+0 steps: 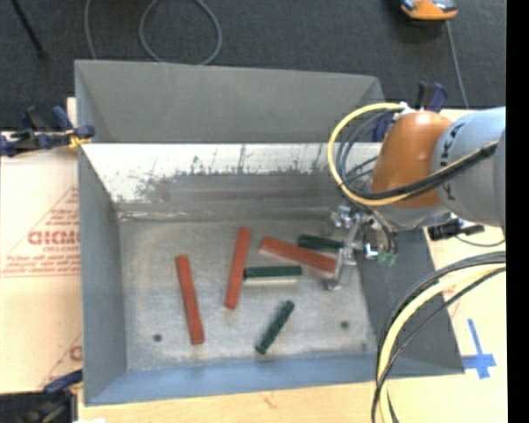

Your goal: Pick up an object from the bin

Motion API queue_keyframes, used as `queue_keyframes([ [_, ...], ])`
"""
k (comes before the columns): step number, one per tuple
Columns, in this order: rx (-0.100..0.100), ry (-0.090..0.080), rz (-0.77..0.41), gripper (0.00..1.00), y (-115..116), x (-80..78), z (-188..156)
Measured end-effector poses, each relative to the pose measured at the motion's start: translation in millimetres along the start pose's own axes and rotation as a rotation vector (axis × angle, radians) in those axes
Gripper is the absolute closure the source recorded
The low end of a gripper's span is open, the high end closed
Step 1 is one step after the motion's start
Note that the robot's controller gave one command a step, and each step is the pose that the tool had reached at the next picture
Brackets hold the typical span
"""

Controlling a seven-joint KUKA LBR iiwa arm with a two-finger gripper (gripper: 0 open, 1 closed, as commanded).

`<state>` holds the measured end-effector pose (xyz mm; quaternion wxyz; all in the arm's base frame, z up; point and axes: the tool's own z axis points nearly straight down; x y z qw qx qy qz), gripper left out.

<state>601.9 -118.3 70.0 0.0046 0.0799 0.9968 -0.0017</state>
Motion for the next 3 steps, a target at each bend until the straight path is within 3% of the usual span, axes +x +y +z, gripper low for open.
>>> queue_keyframes([
  [2, 0.000, -0.003, -0.010, 0.00, -2.6, -4.1, -2.4],
  [3, 0.000, -0.005, -0.014, 1.00, -2.5, -4.5, -3.1],
])
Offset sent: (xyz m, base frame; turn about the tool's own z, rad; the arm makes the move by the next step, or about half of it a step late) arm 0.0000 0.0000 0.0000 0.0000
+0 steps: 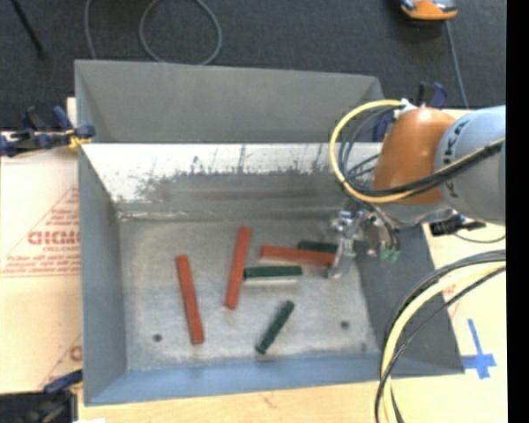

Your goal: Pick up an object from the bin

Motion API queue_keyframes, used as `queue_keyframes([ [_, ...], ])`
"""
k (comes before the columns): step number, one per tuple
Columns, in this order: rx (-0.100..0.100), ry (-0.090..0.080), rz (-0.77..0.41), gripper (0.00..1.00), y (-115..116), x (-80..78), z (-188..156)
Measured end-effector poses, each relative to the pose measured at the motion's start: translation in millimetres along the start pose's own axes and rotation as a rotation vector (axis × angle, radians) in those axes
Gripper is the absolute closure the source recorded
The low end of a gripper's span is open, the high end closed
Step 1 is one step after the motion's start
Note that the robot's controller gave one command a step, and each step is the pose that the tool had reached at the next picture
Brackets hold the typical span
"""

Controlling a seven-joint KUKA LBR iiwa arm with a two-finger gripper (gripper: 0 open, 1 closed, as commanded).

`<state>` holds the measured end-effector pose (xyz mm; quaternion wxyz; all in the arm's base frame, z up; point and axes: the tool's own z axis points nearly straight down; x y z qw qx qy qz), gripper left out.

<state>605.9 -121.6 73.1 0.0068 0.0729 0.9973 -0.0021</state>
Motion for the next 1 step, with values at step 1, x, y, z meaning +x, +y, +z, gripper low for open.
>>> queue_keyframes([
  [1, 0.000, 0.002, -0.003, 1.00, -1.1, -2.1, -13.9],
])
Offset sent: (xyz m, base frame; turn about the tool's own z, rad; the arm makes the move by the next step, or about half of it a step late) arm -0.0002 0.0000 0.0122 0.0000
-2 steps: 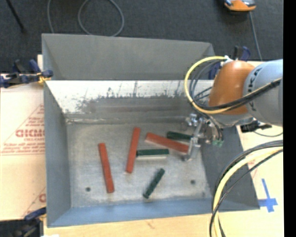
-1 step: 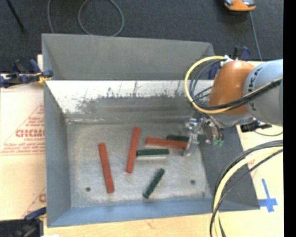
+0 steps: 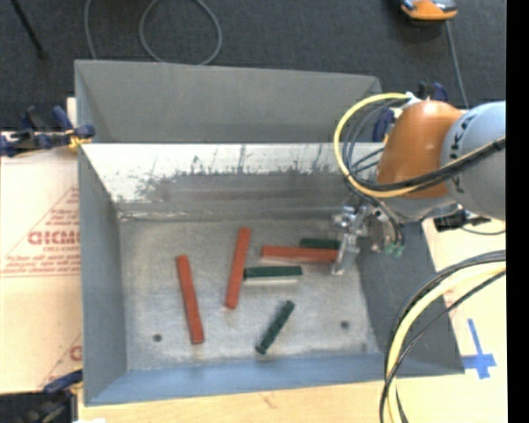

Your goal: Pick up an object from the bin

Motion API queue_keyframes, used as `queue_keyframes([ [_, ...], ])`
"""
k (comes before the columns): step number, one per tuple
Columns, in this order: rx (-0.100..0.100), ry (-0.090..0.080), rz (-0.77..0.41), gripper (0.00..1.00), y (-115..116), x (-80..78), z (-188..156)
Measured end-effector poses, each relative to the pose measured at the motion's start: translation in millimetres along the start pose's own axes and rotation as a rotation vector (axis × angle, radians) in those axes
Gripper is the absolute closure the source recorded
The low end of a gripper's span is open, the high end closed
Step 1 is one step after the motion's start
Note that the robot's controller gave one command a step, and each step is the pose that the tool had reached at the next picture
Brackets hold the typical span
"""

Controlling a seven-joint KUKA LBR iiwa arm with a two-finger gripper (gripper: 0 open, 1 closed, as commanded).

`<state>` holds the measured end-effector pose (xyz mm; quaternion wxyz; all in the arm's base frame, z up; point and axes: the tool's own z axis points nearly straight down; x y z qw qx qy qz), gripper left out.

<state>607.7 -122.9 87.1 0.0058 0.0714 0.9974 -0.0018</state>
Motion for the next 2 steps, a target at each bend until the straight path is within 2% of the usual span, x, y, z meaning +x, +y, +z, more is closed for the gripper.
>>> queue_keyframes([
  [1, 0.000, -0.001, -0.002, 1.00, -1, -2.6, -22],
  [2, -0.001, -0.001, -0.003, 1.00, -2, -5.8, -71],
])
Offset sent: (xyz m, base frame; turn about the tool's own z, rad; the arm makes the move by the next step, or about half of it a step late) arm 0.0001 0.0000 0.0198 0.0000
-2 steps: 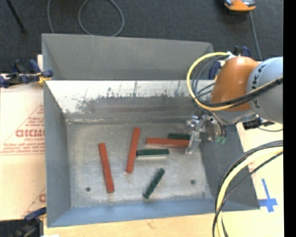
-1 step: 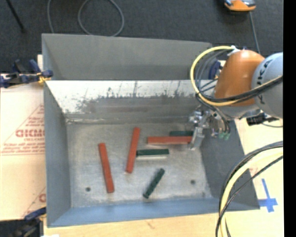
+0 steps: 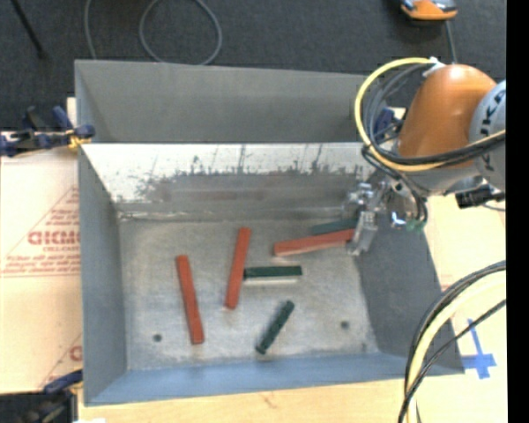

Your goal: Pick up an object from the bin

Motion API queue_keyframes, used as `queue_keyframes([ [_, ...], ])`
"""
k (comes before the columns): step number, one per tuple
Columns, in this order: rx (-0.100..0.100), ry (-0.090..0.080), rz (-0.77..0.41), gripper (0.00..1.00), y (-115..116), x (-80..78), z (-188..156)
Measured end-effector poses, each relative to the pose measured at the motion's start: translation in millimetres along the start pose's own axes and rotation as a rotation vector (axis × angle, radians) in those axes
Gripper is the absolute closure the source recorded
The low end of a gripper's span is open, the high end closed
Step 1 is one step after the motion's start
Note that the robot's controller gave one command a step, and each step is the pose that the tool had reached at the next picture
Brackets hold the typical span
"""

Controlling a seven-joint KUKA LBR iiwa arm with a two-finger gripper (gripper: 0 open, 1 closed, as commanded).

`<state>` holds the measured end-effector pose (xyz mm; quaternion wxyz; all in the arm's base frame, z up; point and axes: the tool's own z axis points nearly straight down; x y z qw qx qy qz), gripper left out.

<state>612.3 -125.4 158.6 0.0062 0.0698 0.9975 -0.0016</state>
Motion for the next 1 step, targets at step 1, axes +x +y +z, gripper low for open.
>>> queue_keyframes([
  [1, 0.000, 0.002, -0.001, 1.00, -1.0, -2.3, -23.9],
])
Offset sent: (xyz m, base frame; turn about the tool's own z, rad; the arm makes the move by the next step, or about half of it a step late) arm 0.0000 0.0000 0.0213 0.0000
